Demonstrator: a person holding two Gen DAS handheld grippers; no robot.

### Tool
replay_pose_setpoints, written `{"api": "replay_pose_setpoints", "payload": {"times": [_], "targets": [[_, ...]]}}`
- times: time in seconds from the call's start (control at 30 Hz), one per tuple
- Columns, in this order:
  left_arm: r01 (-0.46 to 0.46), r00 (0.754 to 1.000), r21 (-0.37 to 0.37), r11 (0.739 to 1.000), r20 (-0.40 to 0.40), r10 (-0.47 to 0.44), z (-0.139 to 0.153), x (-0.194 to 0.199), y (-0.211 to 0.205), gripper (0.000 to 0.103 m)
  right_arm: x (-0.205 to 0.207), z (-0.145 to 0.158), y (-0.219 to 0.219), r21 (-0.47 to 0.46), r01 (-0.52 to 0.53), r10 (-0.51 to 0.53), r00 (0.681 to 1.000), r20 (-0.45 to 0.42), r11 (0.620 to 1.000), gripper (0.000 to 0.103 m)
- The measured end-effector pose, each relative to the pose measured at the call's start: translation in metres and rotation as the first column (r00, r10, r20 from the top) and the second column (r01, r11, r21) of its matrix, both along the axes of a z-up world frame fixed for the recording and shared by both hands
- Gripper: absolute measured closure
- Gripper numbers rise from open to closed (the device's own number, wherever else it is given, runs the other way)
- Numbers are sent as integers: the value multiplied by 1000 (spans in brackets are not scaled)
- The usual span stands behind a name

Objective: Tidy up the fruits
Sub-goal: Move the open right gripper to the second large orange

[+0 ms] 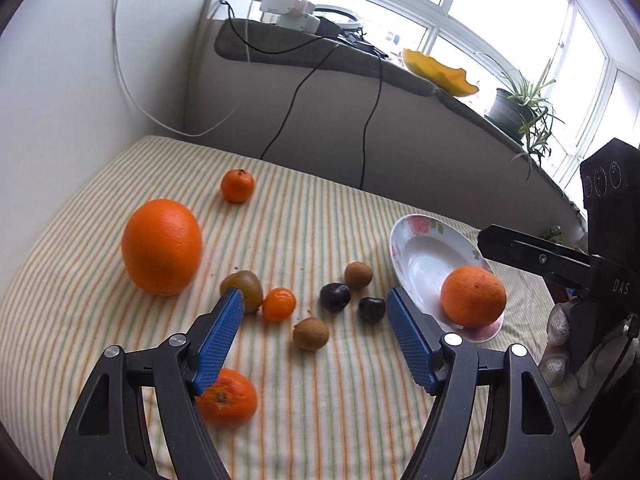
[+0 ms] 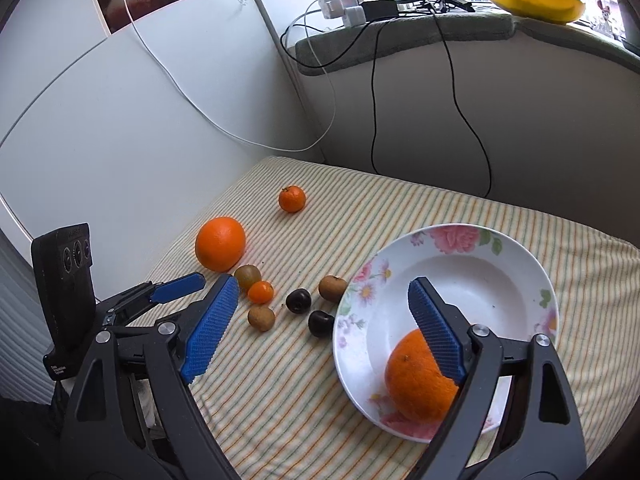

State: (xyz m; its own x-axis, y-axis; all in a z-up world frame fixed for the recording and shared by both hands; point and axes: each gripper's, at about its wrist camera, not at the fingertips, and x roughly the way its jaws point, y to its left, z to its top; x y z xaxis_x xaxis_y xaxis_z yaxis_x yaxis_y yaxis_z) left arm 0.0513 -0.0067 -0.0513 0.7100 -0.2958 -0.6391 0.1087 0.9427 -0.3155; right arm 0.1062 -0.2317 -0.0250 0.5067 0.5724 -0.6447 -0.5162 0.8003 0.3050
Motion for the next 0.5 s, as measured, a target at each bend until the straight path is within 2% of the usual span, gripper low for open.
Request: {"api": "replay_pose_setpoints", "payload": {"times": [0.37,0.5], "targets": [[-99,995,4,995,-11,99,-7,7,46,29,19,-5,56,-68,-88,86,996,-32,994,10],[-128,992,7,992,-18,128,-11,14,63,29,30,-10,76,-49,-120,116,991,-71,992,10]]}}
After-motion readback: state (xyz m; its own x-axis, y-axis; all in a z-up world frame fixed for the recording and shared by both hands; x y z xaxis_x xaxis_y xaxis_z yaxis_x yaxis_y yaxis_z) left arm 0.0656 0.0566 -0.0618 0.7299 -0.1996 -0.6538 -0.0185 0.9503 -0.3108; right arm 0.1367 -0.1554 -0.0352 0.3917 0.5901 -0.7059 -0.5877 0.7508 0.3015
